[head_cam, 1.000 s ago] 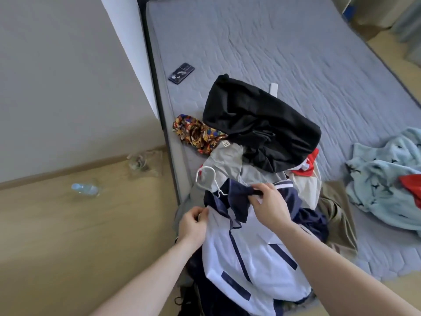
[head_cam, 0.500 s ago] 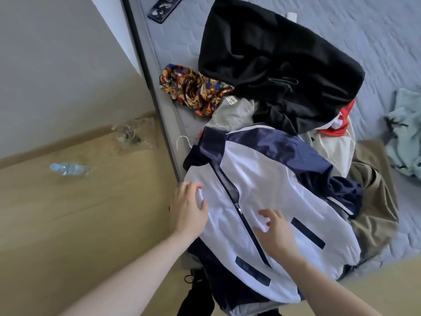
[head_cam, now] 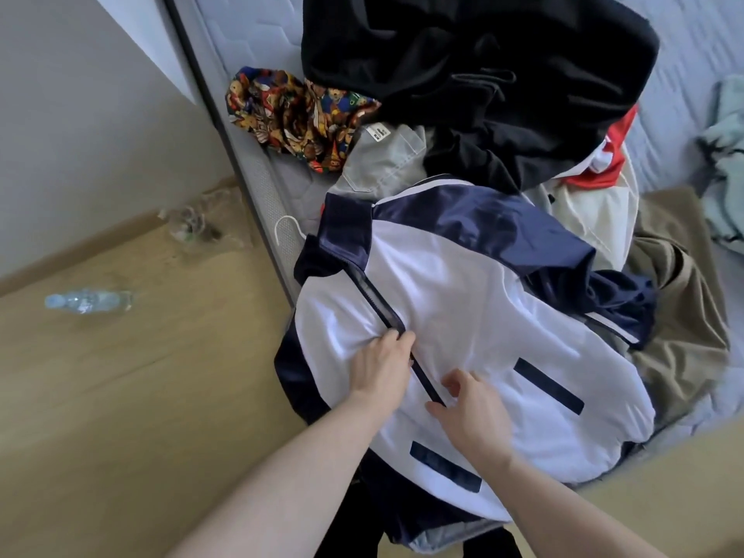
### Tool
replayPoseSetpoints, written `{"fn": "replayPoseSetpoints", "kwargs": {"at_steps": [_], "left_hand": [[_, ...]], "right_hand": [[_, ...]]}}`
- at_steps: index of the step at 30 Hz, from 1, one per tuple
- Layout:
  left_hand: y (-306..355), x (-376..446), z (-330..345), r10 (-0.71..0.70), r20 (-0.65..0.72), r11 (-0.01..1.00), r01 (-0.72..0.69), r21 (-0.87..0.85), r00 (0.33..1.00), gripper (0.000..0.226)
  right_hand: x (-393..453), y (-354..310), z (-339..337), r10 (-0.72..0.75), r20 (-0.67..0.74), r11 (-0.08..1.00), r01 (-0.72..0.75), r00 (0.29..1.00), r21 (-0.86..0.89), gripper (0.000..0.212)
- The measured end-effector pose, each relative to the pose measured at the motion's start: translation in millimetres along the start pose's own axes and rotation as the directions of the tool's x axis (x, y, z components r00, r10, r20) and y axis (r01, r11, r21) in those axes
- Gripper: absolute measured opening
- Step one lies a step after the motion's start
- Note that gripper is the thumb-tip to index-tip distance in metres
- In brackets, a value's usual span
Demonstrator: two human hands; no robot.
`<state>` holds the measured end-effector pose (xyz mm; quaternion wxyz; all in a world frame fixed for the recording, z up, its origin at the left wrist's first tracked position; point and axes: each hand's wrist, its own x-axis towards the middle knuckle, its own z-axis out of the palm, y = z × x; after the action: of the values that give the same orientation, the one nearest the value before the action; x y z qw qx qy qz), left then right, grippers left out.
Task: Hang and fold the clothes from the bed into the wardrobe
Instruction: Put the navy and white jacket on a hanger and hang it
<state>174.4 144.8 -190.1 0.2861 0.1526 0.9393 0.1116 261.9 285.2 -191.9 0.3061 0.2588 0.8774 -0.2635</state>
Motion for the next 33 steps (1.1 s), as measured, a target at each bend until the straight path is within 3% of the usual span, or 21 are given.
{"fn": "replayPoseSetpoints", "kwargs": {"at_steps": [4, 7, 10, 12, 17, 22, 25, 29, 33], "left_hand": [[-5.4, 4.5, 3.7, 0.040, -0.003, 0.997, -0.040, 0.060, 0.999, 0.013], [-4.4, 2.9, 2.5, 0.013, 0.015, 0.998, -0.014, 0.063, 1.000, 0.038], [1.1, 5.9, 3.7, -0.055, 0.006, 0.997, 0.054, 0.059, 0.998, 0.030], [2.2, 7.3, 5.3, -0.076, -0.009, 0.995, 0.076, 0.057, 0.997, 0.024], [-6.7, 2.7, 8.9, -0.035, -0.017, 0.999, 0.035, 0.030, 0.999, 0.033], [-25.8, -3.6, -10.1, 0.005, -0.057, 0.995, -0.011, -0.100, 0.998, 0.022], [-45.6, -1.8, -42.8, 0.007, -0.108, 0.996, -0.016, -0.084, 0.994, 0.030], [-81.3, 13.6, -89.8, -0.091, -0.209, 0.993, 0.074, -0.088, 0.974, 0.033], [-103.9, 27.7, -104.7, -0.212, -0.218, 0.972, 0.182, -0.148, 0.953, 0.034]], "right_hand": [[7.0, 2.5, 1.2, -0.003, 0.015, 0.999, 0.004, 1.000, -0.054, 0.006], [4.5, 2.2, 2.5, -0.028, -0.006, 0.998, 0.028, 1.000, -0.052, 0.019], [3.7, 1.5, 5.8, -0.029, 0.048, 0.995, 0.034, 0.998, -0.097, 0.036], [6.9, 0.3, 6.5, -0.020, 0.076, 0.993, 0.029, 0.997, -0.117, 0.034], [11.0, -3.7, 4.8, -0.048, 0.113, 0.992, 0.060, 0.992, -0.110, 0.011], [-0.6, 2.2, -1.8, 0.004, 0.133, 0.997, 0.006, 0.991, -0.075, 0.018], [-8.0, 9.2, -9.8, 0.049, 0.140, 0.993, -0.033, 0.989, -0.113, 0.017], [-14.6, 6.3, -19.8, 0.075, 0.180, 0.985, -0.044, 0.981, -0.170, 0.019], [-12.5, -8.0, -24.3, 0.085, 0.226, 0.978, -0.038, 0.970, -0.206, 0.025]]}}
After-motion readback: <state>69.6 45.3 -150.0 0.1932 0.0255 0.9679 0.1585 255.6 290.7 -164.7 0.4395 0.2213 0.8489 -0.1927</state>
